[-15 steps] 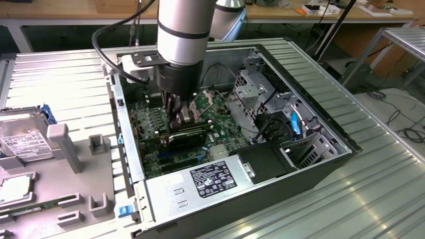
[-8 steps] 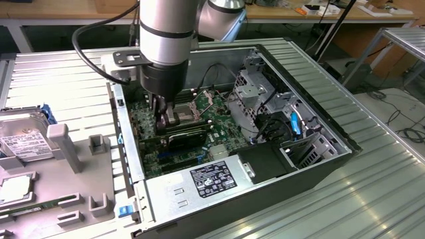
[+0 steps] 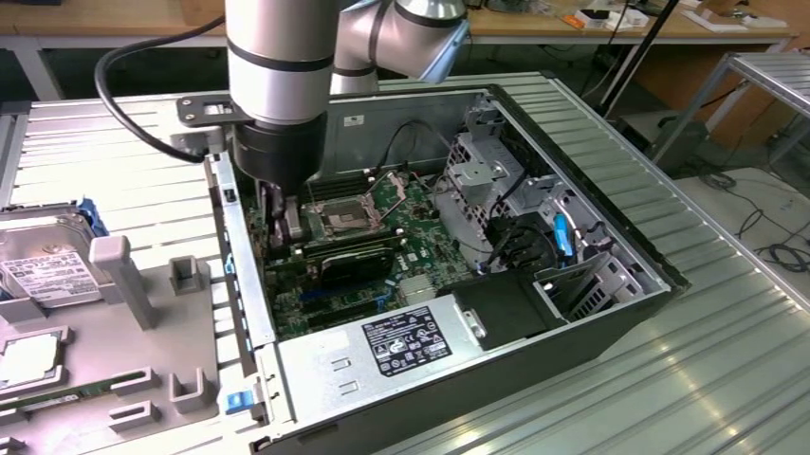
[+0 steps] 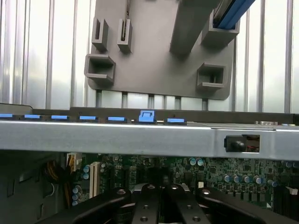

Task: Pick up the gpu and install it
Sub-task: 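Press down on the gpu until it lock into place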

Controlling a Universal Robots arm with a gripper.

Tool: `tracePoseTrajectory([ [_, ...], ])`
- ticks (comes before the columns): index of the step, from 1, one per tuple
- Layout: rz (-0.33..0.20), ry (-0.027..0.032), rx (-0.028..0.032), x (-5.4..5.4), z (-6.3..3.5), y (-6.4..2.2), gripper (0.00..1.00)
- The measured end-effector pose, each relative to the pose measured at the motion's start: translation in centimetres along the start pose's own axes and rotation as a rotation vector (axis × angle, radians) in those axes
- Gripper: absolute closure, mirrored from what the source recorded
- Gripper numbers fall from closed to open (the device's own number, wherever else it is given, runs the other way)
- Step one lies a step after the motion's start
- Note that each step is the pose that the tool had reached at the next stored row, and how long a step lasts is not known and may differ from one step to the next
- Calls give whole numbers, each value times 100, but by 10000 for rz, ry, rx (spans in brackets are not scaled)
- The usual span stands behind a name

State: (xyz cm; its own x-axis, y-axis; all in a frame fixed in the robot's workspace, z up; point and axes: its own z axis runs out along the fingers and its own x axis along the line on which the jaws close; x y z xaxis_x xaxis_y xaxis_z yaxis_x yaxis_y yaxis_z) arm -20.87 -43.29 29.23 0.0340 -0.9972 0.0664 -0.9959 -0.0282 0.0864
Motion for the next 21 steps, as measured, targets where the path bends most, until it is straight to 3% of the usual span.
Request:
tracePoseTrajectory([
  [5,8,-3,-27,-13,8,91,89],
  [14,5,9,-89,-15,13,151,89],
  [17,4,24,-128,-14,12,156,89],
  [21,-3,21,-127,-10,8,100,89],
])
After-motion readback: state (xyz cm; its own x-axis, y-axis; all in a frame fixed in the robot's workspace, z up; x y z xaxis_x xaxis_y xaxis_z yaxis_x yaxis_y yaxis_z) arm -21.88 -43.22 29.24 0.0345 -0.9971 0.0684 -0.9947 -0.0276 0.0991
